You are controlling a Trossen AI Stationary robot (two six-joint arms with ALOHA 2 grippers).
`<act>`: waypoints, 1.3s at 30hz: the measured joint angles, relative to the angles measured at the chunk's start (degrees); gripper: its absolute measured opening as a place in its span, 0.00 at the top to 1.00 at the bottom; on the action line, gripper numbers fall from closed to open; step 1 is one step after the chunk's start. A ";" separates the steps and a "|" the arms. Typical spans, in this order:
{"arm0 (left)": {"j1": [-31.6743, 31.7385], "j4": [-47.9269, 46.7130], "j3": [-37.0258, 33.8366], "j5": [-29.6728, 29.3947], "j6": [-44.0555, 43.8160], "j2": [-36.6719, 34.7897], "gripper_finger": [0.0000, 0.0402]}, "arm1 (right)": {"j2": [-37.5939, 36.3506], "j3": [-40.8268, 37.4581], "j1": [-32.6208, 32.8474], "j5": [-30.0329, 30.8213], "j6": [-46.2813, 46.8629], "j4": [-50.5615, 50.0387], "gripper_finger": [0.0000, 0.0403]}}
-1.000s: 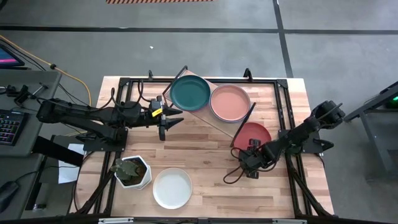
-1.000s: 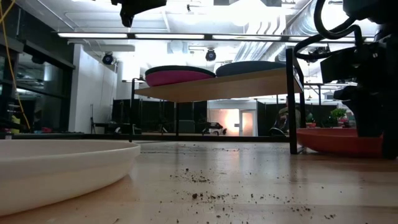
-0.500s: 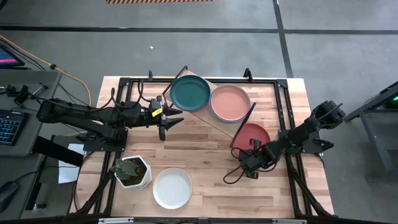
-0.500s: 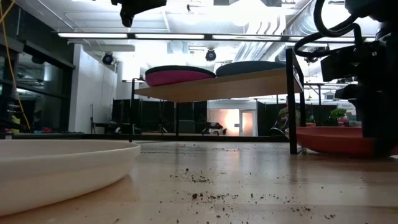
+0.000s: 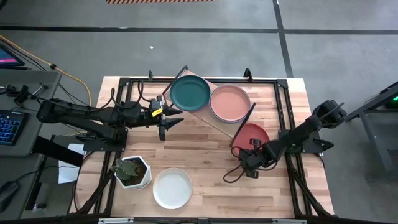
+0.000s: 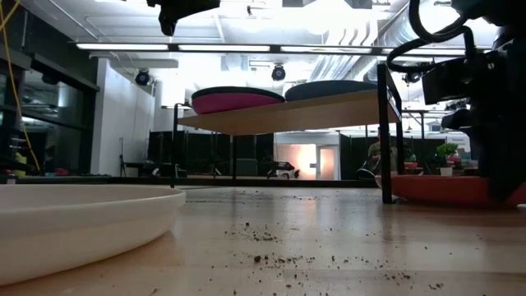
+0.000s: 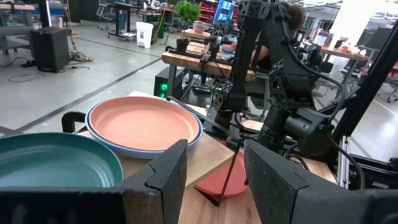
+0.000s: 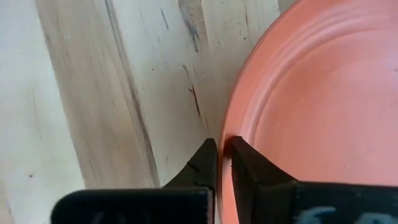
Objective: Place and stack plates onto a shelf
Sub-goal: Stack the orange plate on the brown plate
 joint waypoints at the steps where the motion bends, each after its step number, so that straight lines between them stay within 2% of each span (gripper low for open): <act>1: 0.00 0.00 0.00 0.01 -0.02 0.00 0.63 | -0.65 -0.08 0.18 -0.86 0.08 -0.24 0.99; 7: 0.00 -0.04 0.00 0.01 -0.02 0.02 0.63 | -7.72 -0.15 3.47 -6.61 2.63 -2.51 1.00; 11: 0.00 -0.07 0.00 0.00 -0.02 0.02 0.63 | -12.08 0.61 6.80 -14.32 1.91 -2.57 1.00; 16: 0.00 -0.17 0.00 -0.01 0.00 0.02 0.63 | -13.08 6.21 9.54 -20.59 -0.68 -2.17 1.00; 19: 0.01 -0.15 0.00 -0.01 0.00 0.02 0.63 | -12.60 11.34 9.78 -21.36 -4.59 -0.76 0.99; 25: 0.07 -0.15 0.00 -0.01 0.00 0.02 0.63 | -9.03 22.91 6.37 -17.56 -17.75 -1.31 1.00; 33: 0.07 -0.15 0.00 -0.44 0.02 0.02 0.63 | -4.14 37.74 -2.40 -6.64 -33.87 -4.50 1.00; 39: 0.07 -0.14 0.00 -0.46 0.00 0.02 0.63 | -4.00 48.93 -5.81 3.36 -42.31 -17.14 1.00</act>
